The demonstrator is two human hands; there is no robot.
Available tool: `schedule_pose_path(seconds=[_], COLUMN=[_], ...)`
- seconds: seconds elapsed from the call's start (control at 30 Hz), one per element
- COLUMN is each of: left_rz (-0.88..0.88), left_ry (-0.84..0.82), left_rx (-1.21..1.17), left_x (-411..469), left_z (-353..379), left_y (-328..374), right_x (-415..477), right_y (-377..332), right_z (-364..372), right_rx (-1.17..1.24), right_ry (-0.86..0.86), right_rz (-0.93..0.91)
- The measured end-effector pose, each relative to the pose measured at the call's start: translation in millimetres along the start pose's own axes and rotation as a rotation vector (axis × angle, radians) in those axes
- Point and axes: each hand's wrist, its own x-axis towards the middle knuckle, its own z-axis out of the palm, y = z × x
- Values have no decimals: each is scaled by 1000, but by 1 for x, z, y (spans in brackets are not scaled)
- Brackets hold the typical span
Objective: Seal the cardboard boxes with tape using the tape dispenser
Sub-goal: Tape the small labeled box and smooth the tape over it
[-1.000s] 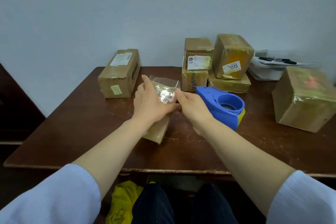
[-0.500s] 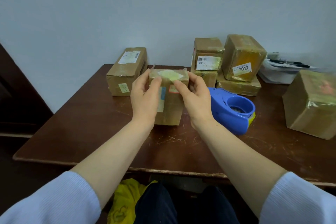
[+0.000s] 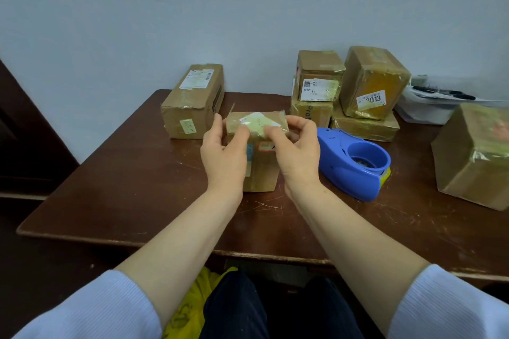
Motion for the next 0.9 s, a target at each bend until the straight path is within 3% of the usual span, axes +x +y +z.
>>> schedule_pose_path(seconds=[0.23, 0.63, 0.9], left_rz=[42, 401, 546], left_ry=[44, -34, -172], left_rx=[93, 702, 1097], left_x=[2, 7, 14], left_z=[6, -13, -24], left_y=[2, 3, 17], right_x=[-1, -2, 4], right_y=[-1, 0, -8], right_z=[12, 4, -8], right_rx=[-263, -659, -1023], right_ry=[-2, -53, -219], right_rz=[-72, -334, -502])
